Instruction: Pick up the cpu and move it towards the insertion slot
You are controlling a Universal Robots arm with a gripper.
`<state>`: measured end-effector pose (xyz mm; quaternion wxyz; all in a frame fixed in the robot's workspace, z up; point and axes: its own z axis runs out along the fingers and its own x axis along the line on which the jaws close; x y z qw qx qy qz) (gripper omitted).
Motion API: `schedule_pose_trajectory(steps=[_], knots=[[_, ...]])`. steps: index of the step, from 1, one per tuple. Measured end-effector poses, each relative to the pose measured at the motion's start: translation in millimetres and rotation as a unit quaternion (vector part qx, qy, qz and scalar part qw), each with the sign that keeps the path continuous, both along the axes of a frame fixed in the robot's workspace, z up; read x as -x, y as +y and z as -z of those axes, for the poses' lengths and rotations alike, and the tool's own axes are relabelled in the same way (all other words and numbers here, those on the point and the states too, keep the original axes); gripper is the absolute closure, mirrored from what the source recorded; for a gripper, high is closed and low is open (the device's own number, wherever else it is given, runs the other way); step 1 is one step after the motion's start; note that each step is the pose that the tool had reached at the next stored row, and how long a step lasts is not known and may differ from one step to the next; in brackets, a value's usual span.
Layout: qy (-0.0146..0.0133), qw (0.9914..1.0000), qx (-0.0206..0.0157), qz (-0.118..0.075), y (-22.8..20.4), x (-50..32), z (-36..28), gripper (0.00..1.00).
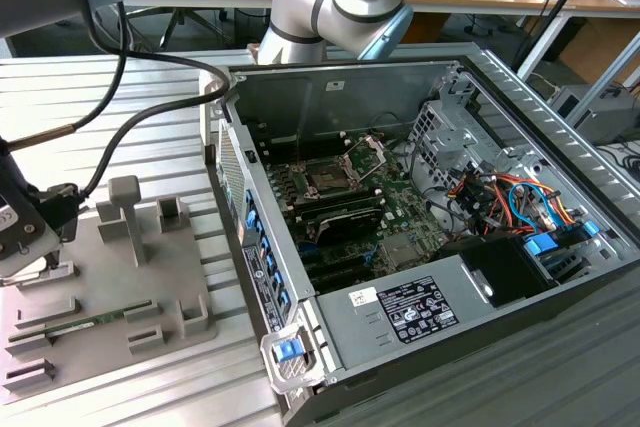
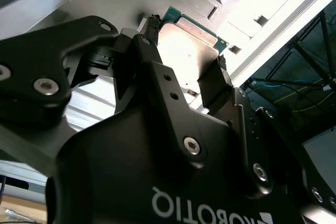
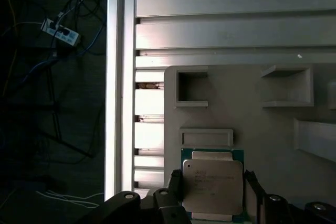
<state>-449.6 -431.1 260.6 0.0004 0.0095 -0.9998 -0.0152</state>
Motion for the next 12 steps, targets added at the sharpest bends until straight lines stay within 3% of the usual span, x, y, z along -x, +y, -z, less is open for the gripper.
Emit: schedule_pose_trajectory(steps=[12], knots=[[0.0001,1.0,0.0,0.0,0.0,0.0,-8.2,0.45]])
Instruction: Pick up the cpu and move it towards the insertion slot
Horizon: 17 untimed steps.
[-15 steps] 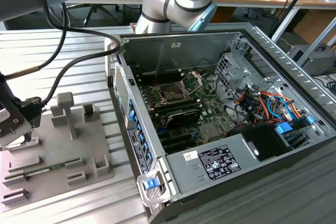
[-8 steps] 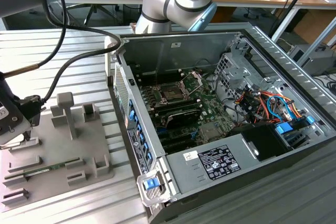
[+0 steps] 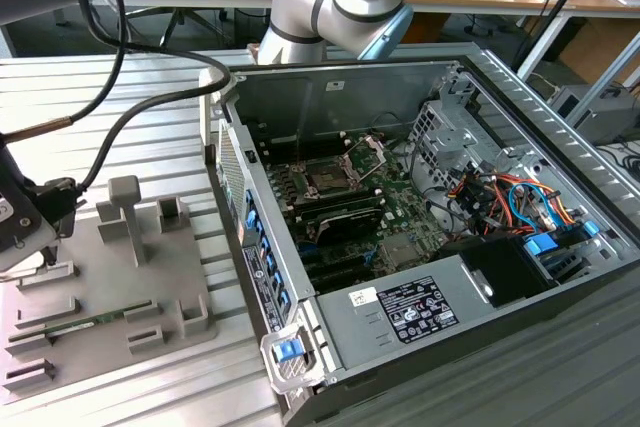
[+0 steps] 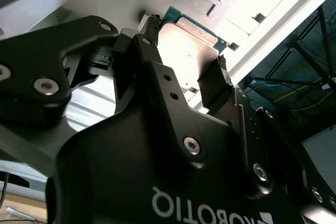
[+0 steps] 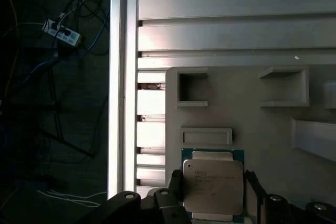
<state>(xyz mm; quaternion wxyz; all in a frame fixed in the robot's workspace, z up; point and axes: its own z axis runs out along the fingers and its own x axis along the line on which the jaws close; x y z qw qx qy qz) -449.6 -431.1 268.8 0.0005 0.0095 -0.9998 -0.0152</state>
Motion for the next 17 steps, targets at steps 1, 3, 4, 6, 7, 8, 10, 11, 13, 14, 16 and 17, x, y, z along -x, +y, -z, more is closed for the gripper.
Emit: schedule_pose_trajectory(steps=[1,3,4,6,7,8,10,11,13,14,16,17], knots=[[-0.0001,1.0,0.0,0.0,0.0,0.0,-0.5,0.45],[-0.0001,1.0,0.0,0.0,0.0,0.0,-2.5,0.45],[0.0,1.0,0.0,0.0,0.0,0.0,-3.1,0.45],[0.0,1.0,-0.0001,0.0,0.0,0.0,-4.4,0.45],[0.0,1.0,0.0,0.0,0.0,0.0,-5.3,0.45],[-0.0001,1.0,0.0,0.0,0.0,0.0,-5.7,0.45],[0.0,1.0,0.0,0.0,0.0,0.0,-7.3,0.45],[0.0,1.0,0.0,0.0,0.0,0.0,-7.9,0.45],[0.0,1.0,0.0,0.0,0.0,0.0,-9.2,0.45],[-0.0001,1.0,0.0,0.0,0.0,0.0,-10.3,0.45],[-0.0001,1.0,0.0,0.0,0.0,0.0,-12.3,0.45],[-0.0001,1.0,0.0,0.0,0.0,0.0,-12.8,0.45]])
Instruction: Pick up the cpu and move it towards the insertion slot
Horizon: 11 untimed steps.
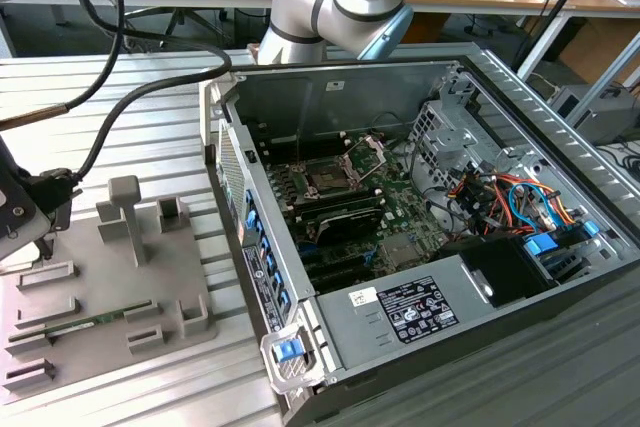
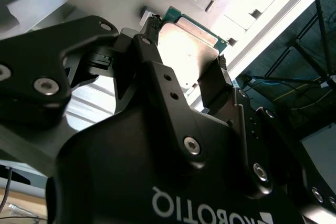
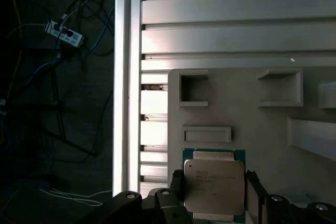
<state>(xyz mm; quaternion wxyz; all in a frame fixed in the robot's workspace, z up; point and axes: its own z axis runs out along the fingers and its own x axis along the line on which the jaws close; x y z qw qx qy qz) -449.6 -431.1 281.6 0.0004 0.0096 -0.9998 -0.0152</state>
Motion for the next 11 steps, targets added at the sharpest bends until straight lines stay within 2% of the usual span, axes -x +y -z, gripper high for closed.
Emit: schedule_pose_trajectory(steps=[11], knots=[[0.0,1.0,0.0,0.0,0.0,0.0,-6.2,0.45]])
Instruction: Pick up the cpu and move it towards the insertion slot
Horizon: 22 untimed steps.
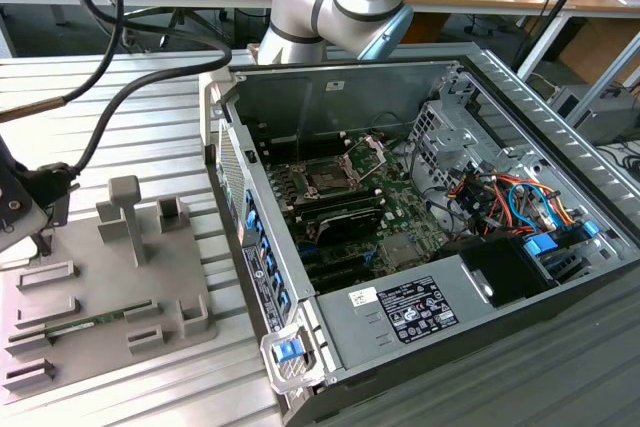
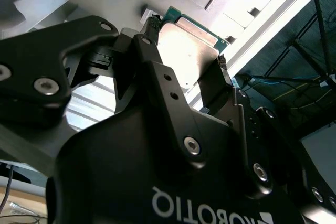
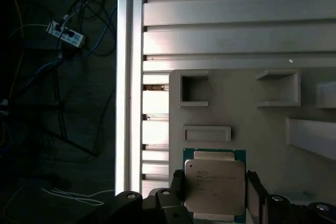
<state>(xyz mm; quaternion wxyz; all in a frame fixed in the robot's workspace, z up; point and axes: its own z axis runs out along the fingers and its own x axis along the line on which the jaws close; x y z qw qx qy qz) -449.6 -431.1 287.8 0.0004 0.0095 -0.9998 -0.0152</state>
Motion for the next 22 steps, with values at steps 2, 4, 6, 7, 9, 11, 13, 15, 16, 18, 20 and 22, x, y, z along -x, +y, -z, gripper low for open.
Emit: schedule_pose_trajectory(steps=[2,4,6,7,9,11,13,15,16,18,20,22], knots=[[0.0,1.0,0.0,0.0,0.0,0.0,-1.1,0.45],[0.0,1.0,0.0,0.0,0.0,0.0,-3.1,0.45],[0.0,1.0,0.0,0.0,0.0,0.0,-4.4,0.45],[0.0,1.0,0.0,0.0,0.0,0.0,-4.9,0.45],[0.0,1.0,0.0,0.0,0.0,0.0,-6.8,0.45],[0.0,1.0,0.0,0.0,0.0,0.0,-8.1,0.45],[0.0,1.0,0.0,0.0,0.0,0.0,-8.8,0.45],[0.0,1.0,0.0,0.0,0.0,0.0,-10.3,0.45],[0.0,1.0,0.0,0.0,0.0,0.0,-10.9,0.45],[0.0,1.0,0.0,0.0,0.0,0.0,-12.1,0.45],[0.0,1.0,0.0,0.0,0.0,0.0,-13.0,0.45],[0.0,1.0,0.0,0.0,0.0,0.0,-13.8,0.45]])
